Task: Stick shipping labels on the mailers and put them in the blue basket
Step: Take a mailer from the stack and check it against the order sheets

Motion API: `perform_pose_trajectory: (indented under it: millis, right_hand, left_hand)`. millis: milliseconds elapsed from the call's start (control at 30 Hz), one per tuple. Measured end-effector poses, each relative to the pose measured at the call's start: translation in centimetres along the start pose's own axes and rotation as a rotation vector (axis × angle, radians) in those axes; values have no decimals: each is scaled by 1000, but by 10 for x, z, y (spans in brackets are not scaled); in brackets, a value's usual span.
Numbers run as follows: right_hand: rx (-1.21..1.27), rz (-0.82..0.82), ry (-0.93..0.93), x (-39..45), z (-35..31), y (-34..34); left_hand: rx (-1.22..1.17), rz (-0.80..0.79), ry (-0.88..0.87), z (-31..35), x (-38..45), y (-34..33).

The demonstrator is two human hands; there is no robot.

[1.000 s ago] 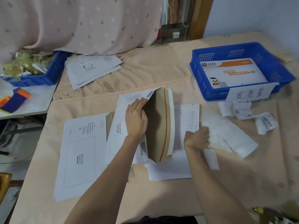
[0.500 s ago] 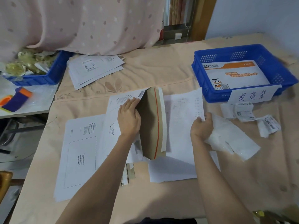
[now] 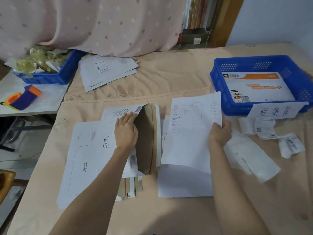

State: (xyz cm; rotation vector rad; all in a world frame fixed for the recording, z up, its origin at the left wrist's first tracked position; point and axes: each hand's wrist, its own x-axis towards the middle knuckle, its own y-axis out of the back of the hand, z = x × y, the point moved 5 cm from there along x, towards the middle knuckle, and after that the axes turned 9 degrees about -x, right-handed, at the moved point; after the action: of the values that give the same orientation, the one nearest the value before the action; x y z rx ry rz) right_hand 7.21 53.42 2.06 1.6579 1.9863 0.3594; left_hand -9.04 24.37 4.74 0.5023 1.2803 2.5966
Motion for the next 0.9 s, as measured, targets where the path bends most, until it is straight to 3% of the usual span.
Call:
perform_pose_trajectory:
  millis: [167, 400, 667, 900]
  right_hand:
    - [72, -117, 70, -8, -12, -10]
    - [-24, -292, 206, -37, -21, -39]
    - [-182, -214, 333, -50, -32, -37]
    - [-291, -138, 345, -53, -35, -33]
  left_hand:
    - [-7, -12, 11, -3, -3, -4]
    - [-45, -13, 9, 4, -2, -8]
    - [-95, 17, 53, 2, -2, -9]
    - [-134, -66, 85, 3, -1, -15]
